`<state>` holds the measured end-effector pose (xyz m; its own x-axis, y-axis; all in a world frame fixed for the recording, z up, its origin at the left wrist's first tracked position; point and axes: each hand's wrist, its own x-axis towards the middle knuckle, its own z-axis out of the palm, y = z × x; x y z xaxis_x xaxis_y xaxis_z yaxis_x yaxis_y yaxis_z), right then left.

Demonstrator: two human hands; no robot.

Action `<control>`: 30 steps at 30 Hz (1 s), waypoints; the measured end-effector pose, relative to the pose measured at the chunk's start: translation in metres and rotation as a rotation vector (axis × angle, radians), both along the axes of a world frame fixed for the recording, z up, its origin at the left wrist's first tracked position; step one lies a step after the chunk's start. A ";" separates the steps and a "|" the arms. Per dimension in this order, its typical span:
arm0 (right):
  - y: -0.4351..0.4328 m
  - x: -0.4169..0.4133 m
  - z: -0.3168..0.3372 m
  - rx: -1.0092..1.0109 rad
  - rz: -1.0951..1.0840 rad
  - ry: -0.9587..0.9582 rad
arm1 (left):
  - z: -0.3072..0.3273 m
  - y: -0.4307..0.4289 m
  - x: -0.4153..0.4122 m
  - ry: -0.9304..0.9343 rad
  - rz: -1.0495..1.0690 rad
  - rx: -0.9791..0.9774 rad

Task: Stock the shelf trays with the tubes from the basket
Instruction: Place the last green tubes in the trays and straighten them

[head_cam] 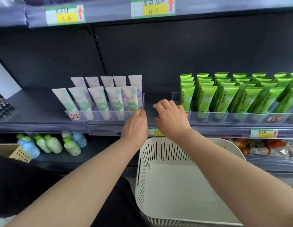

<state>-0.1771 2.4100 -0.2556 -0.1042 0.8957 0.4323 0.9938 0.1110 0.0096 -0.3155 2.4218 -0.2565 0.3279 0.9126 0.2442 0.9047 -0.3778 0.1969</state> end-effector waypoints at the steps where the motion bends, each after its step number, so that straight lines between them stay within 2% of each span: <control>1: 0.006 -0.008 0.001 -0.019 0.013 0.003 | 0.001 0.002 -0.010 -0.006 0.022 0.002; 7: 0.037 -0.034 -0.001 -0.112 0.011 -0.039 | 0.004 0.012 -0.055 0.017 0.122 -0.017; 13: 0.058 -0.043 -0.007 -0.146 -0.024 -0.056 | -0.001 0.024 -0.073 0.070 0.119 -0.031; 22: 0.073 -0.045 -0.010 -0.100 -0.049 -0.068 | -0.017 0.038 -0.088 0.120 0.129 0.039; 30: 0.072 -0.047 -0.008 -0.063 -0.057 -0.130 | -0.017 0.045 -0.091 0.139 0.194 -0.036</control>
